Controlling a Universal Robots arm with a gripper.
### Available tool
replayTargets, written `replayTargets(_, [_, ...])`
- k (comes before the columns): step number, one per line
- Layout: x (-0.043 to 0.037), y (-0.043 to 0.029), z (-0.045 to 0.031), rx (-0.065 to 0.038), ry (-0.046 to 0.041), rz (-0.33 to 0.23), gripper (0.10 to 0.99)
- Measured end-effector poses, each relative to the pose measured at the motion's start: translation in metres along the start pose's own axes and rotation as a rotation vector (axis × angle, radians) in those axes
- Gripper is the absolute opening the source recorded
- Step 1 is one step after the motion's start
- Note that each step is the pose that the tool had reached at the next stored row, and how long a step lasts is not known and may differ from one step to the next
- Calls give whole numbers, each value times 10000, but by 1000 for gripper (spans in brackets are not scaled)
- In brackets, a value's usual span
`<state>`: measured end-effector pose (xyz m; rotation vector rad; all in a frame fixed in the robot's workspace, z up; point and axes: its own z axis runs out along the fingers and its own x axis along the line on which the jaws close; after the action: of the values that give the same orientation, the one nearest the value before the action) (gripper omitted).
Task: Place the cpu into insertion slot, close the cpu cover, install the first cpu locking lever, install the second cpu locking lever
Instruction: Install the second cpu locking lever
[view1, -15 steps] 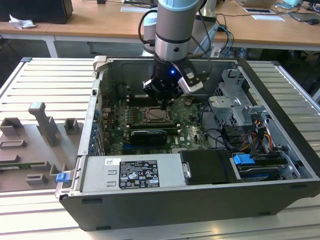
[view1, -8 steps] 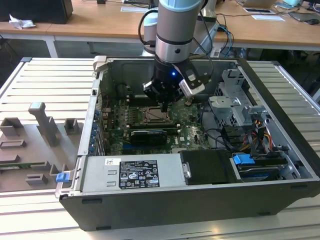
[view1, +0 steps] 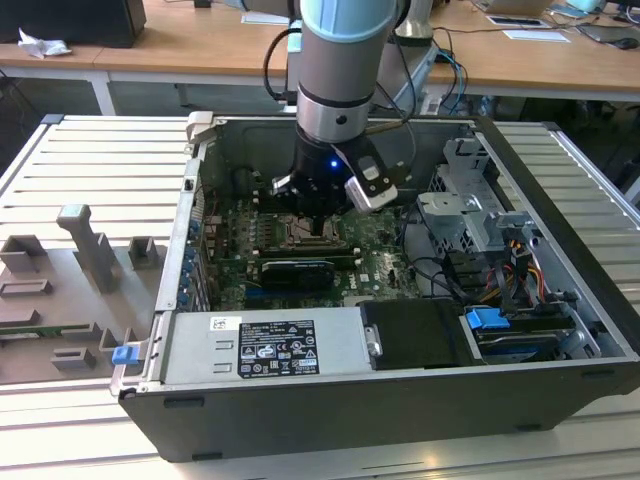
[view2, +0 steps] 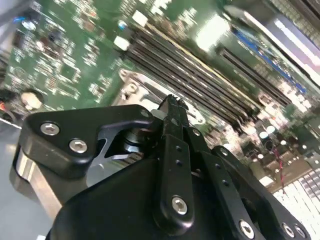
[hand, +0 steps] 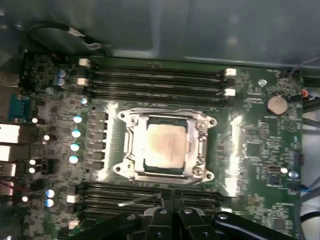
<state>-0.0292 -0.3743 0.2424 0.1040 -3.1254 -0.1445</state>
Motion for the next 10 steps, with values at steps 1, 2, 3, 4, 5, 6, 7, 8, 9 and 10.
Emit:
replayTargets(1, [70,0,3,-54,-3,-2,106])
replayTargets(2, [138,3,7,-87,-6,-2,106])
replayTargets(3, [172,5,14,-118,-9,-2,106])
replayTargets(4, [175,5,21,-129,-10,-2,106])
replayTargets(5, [175,4,25,-129,-9,-3,106])
replayTargets(6, [175,3,29,-128,-8,-3,106])
replayTargets(7, [175,3,33,-127,-8,-3,106])
replayTargets(8, [175,2,37,-130,-9,-2,106])
replayTargets(9, [176,-1,39,-169,-11,-2,106])
replayTargets(10, [176,-8,39,-220,-14,-3,106])
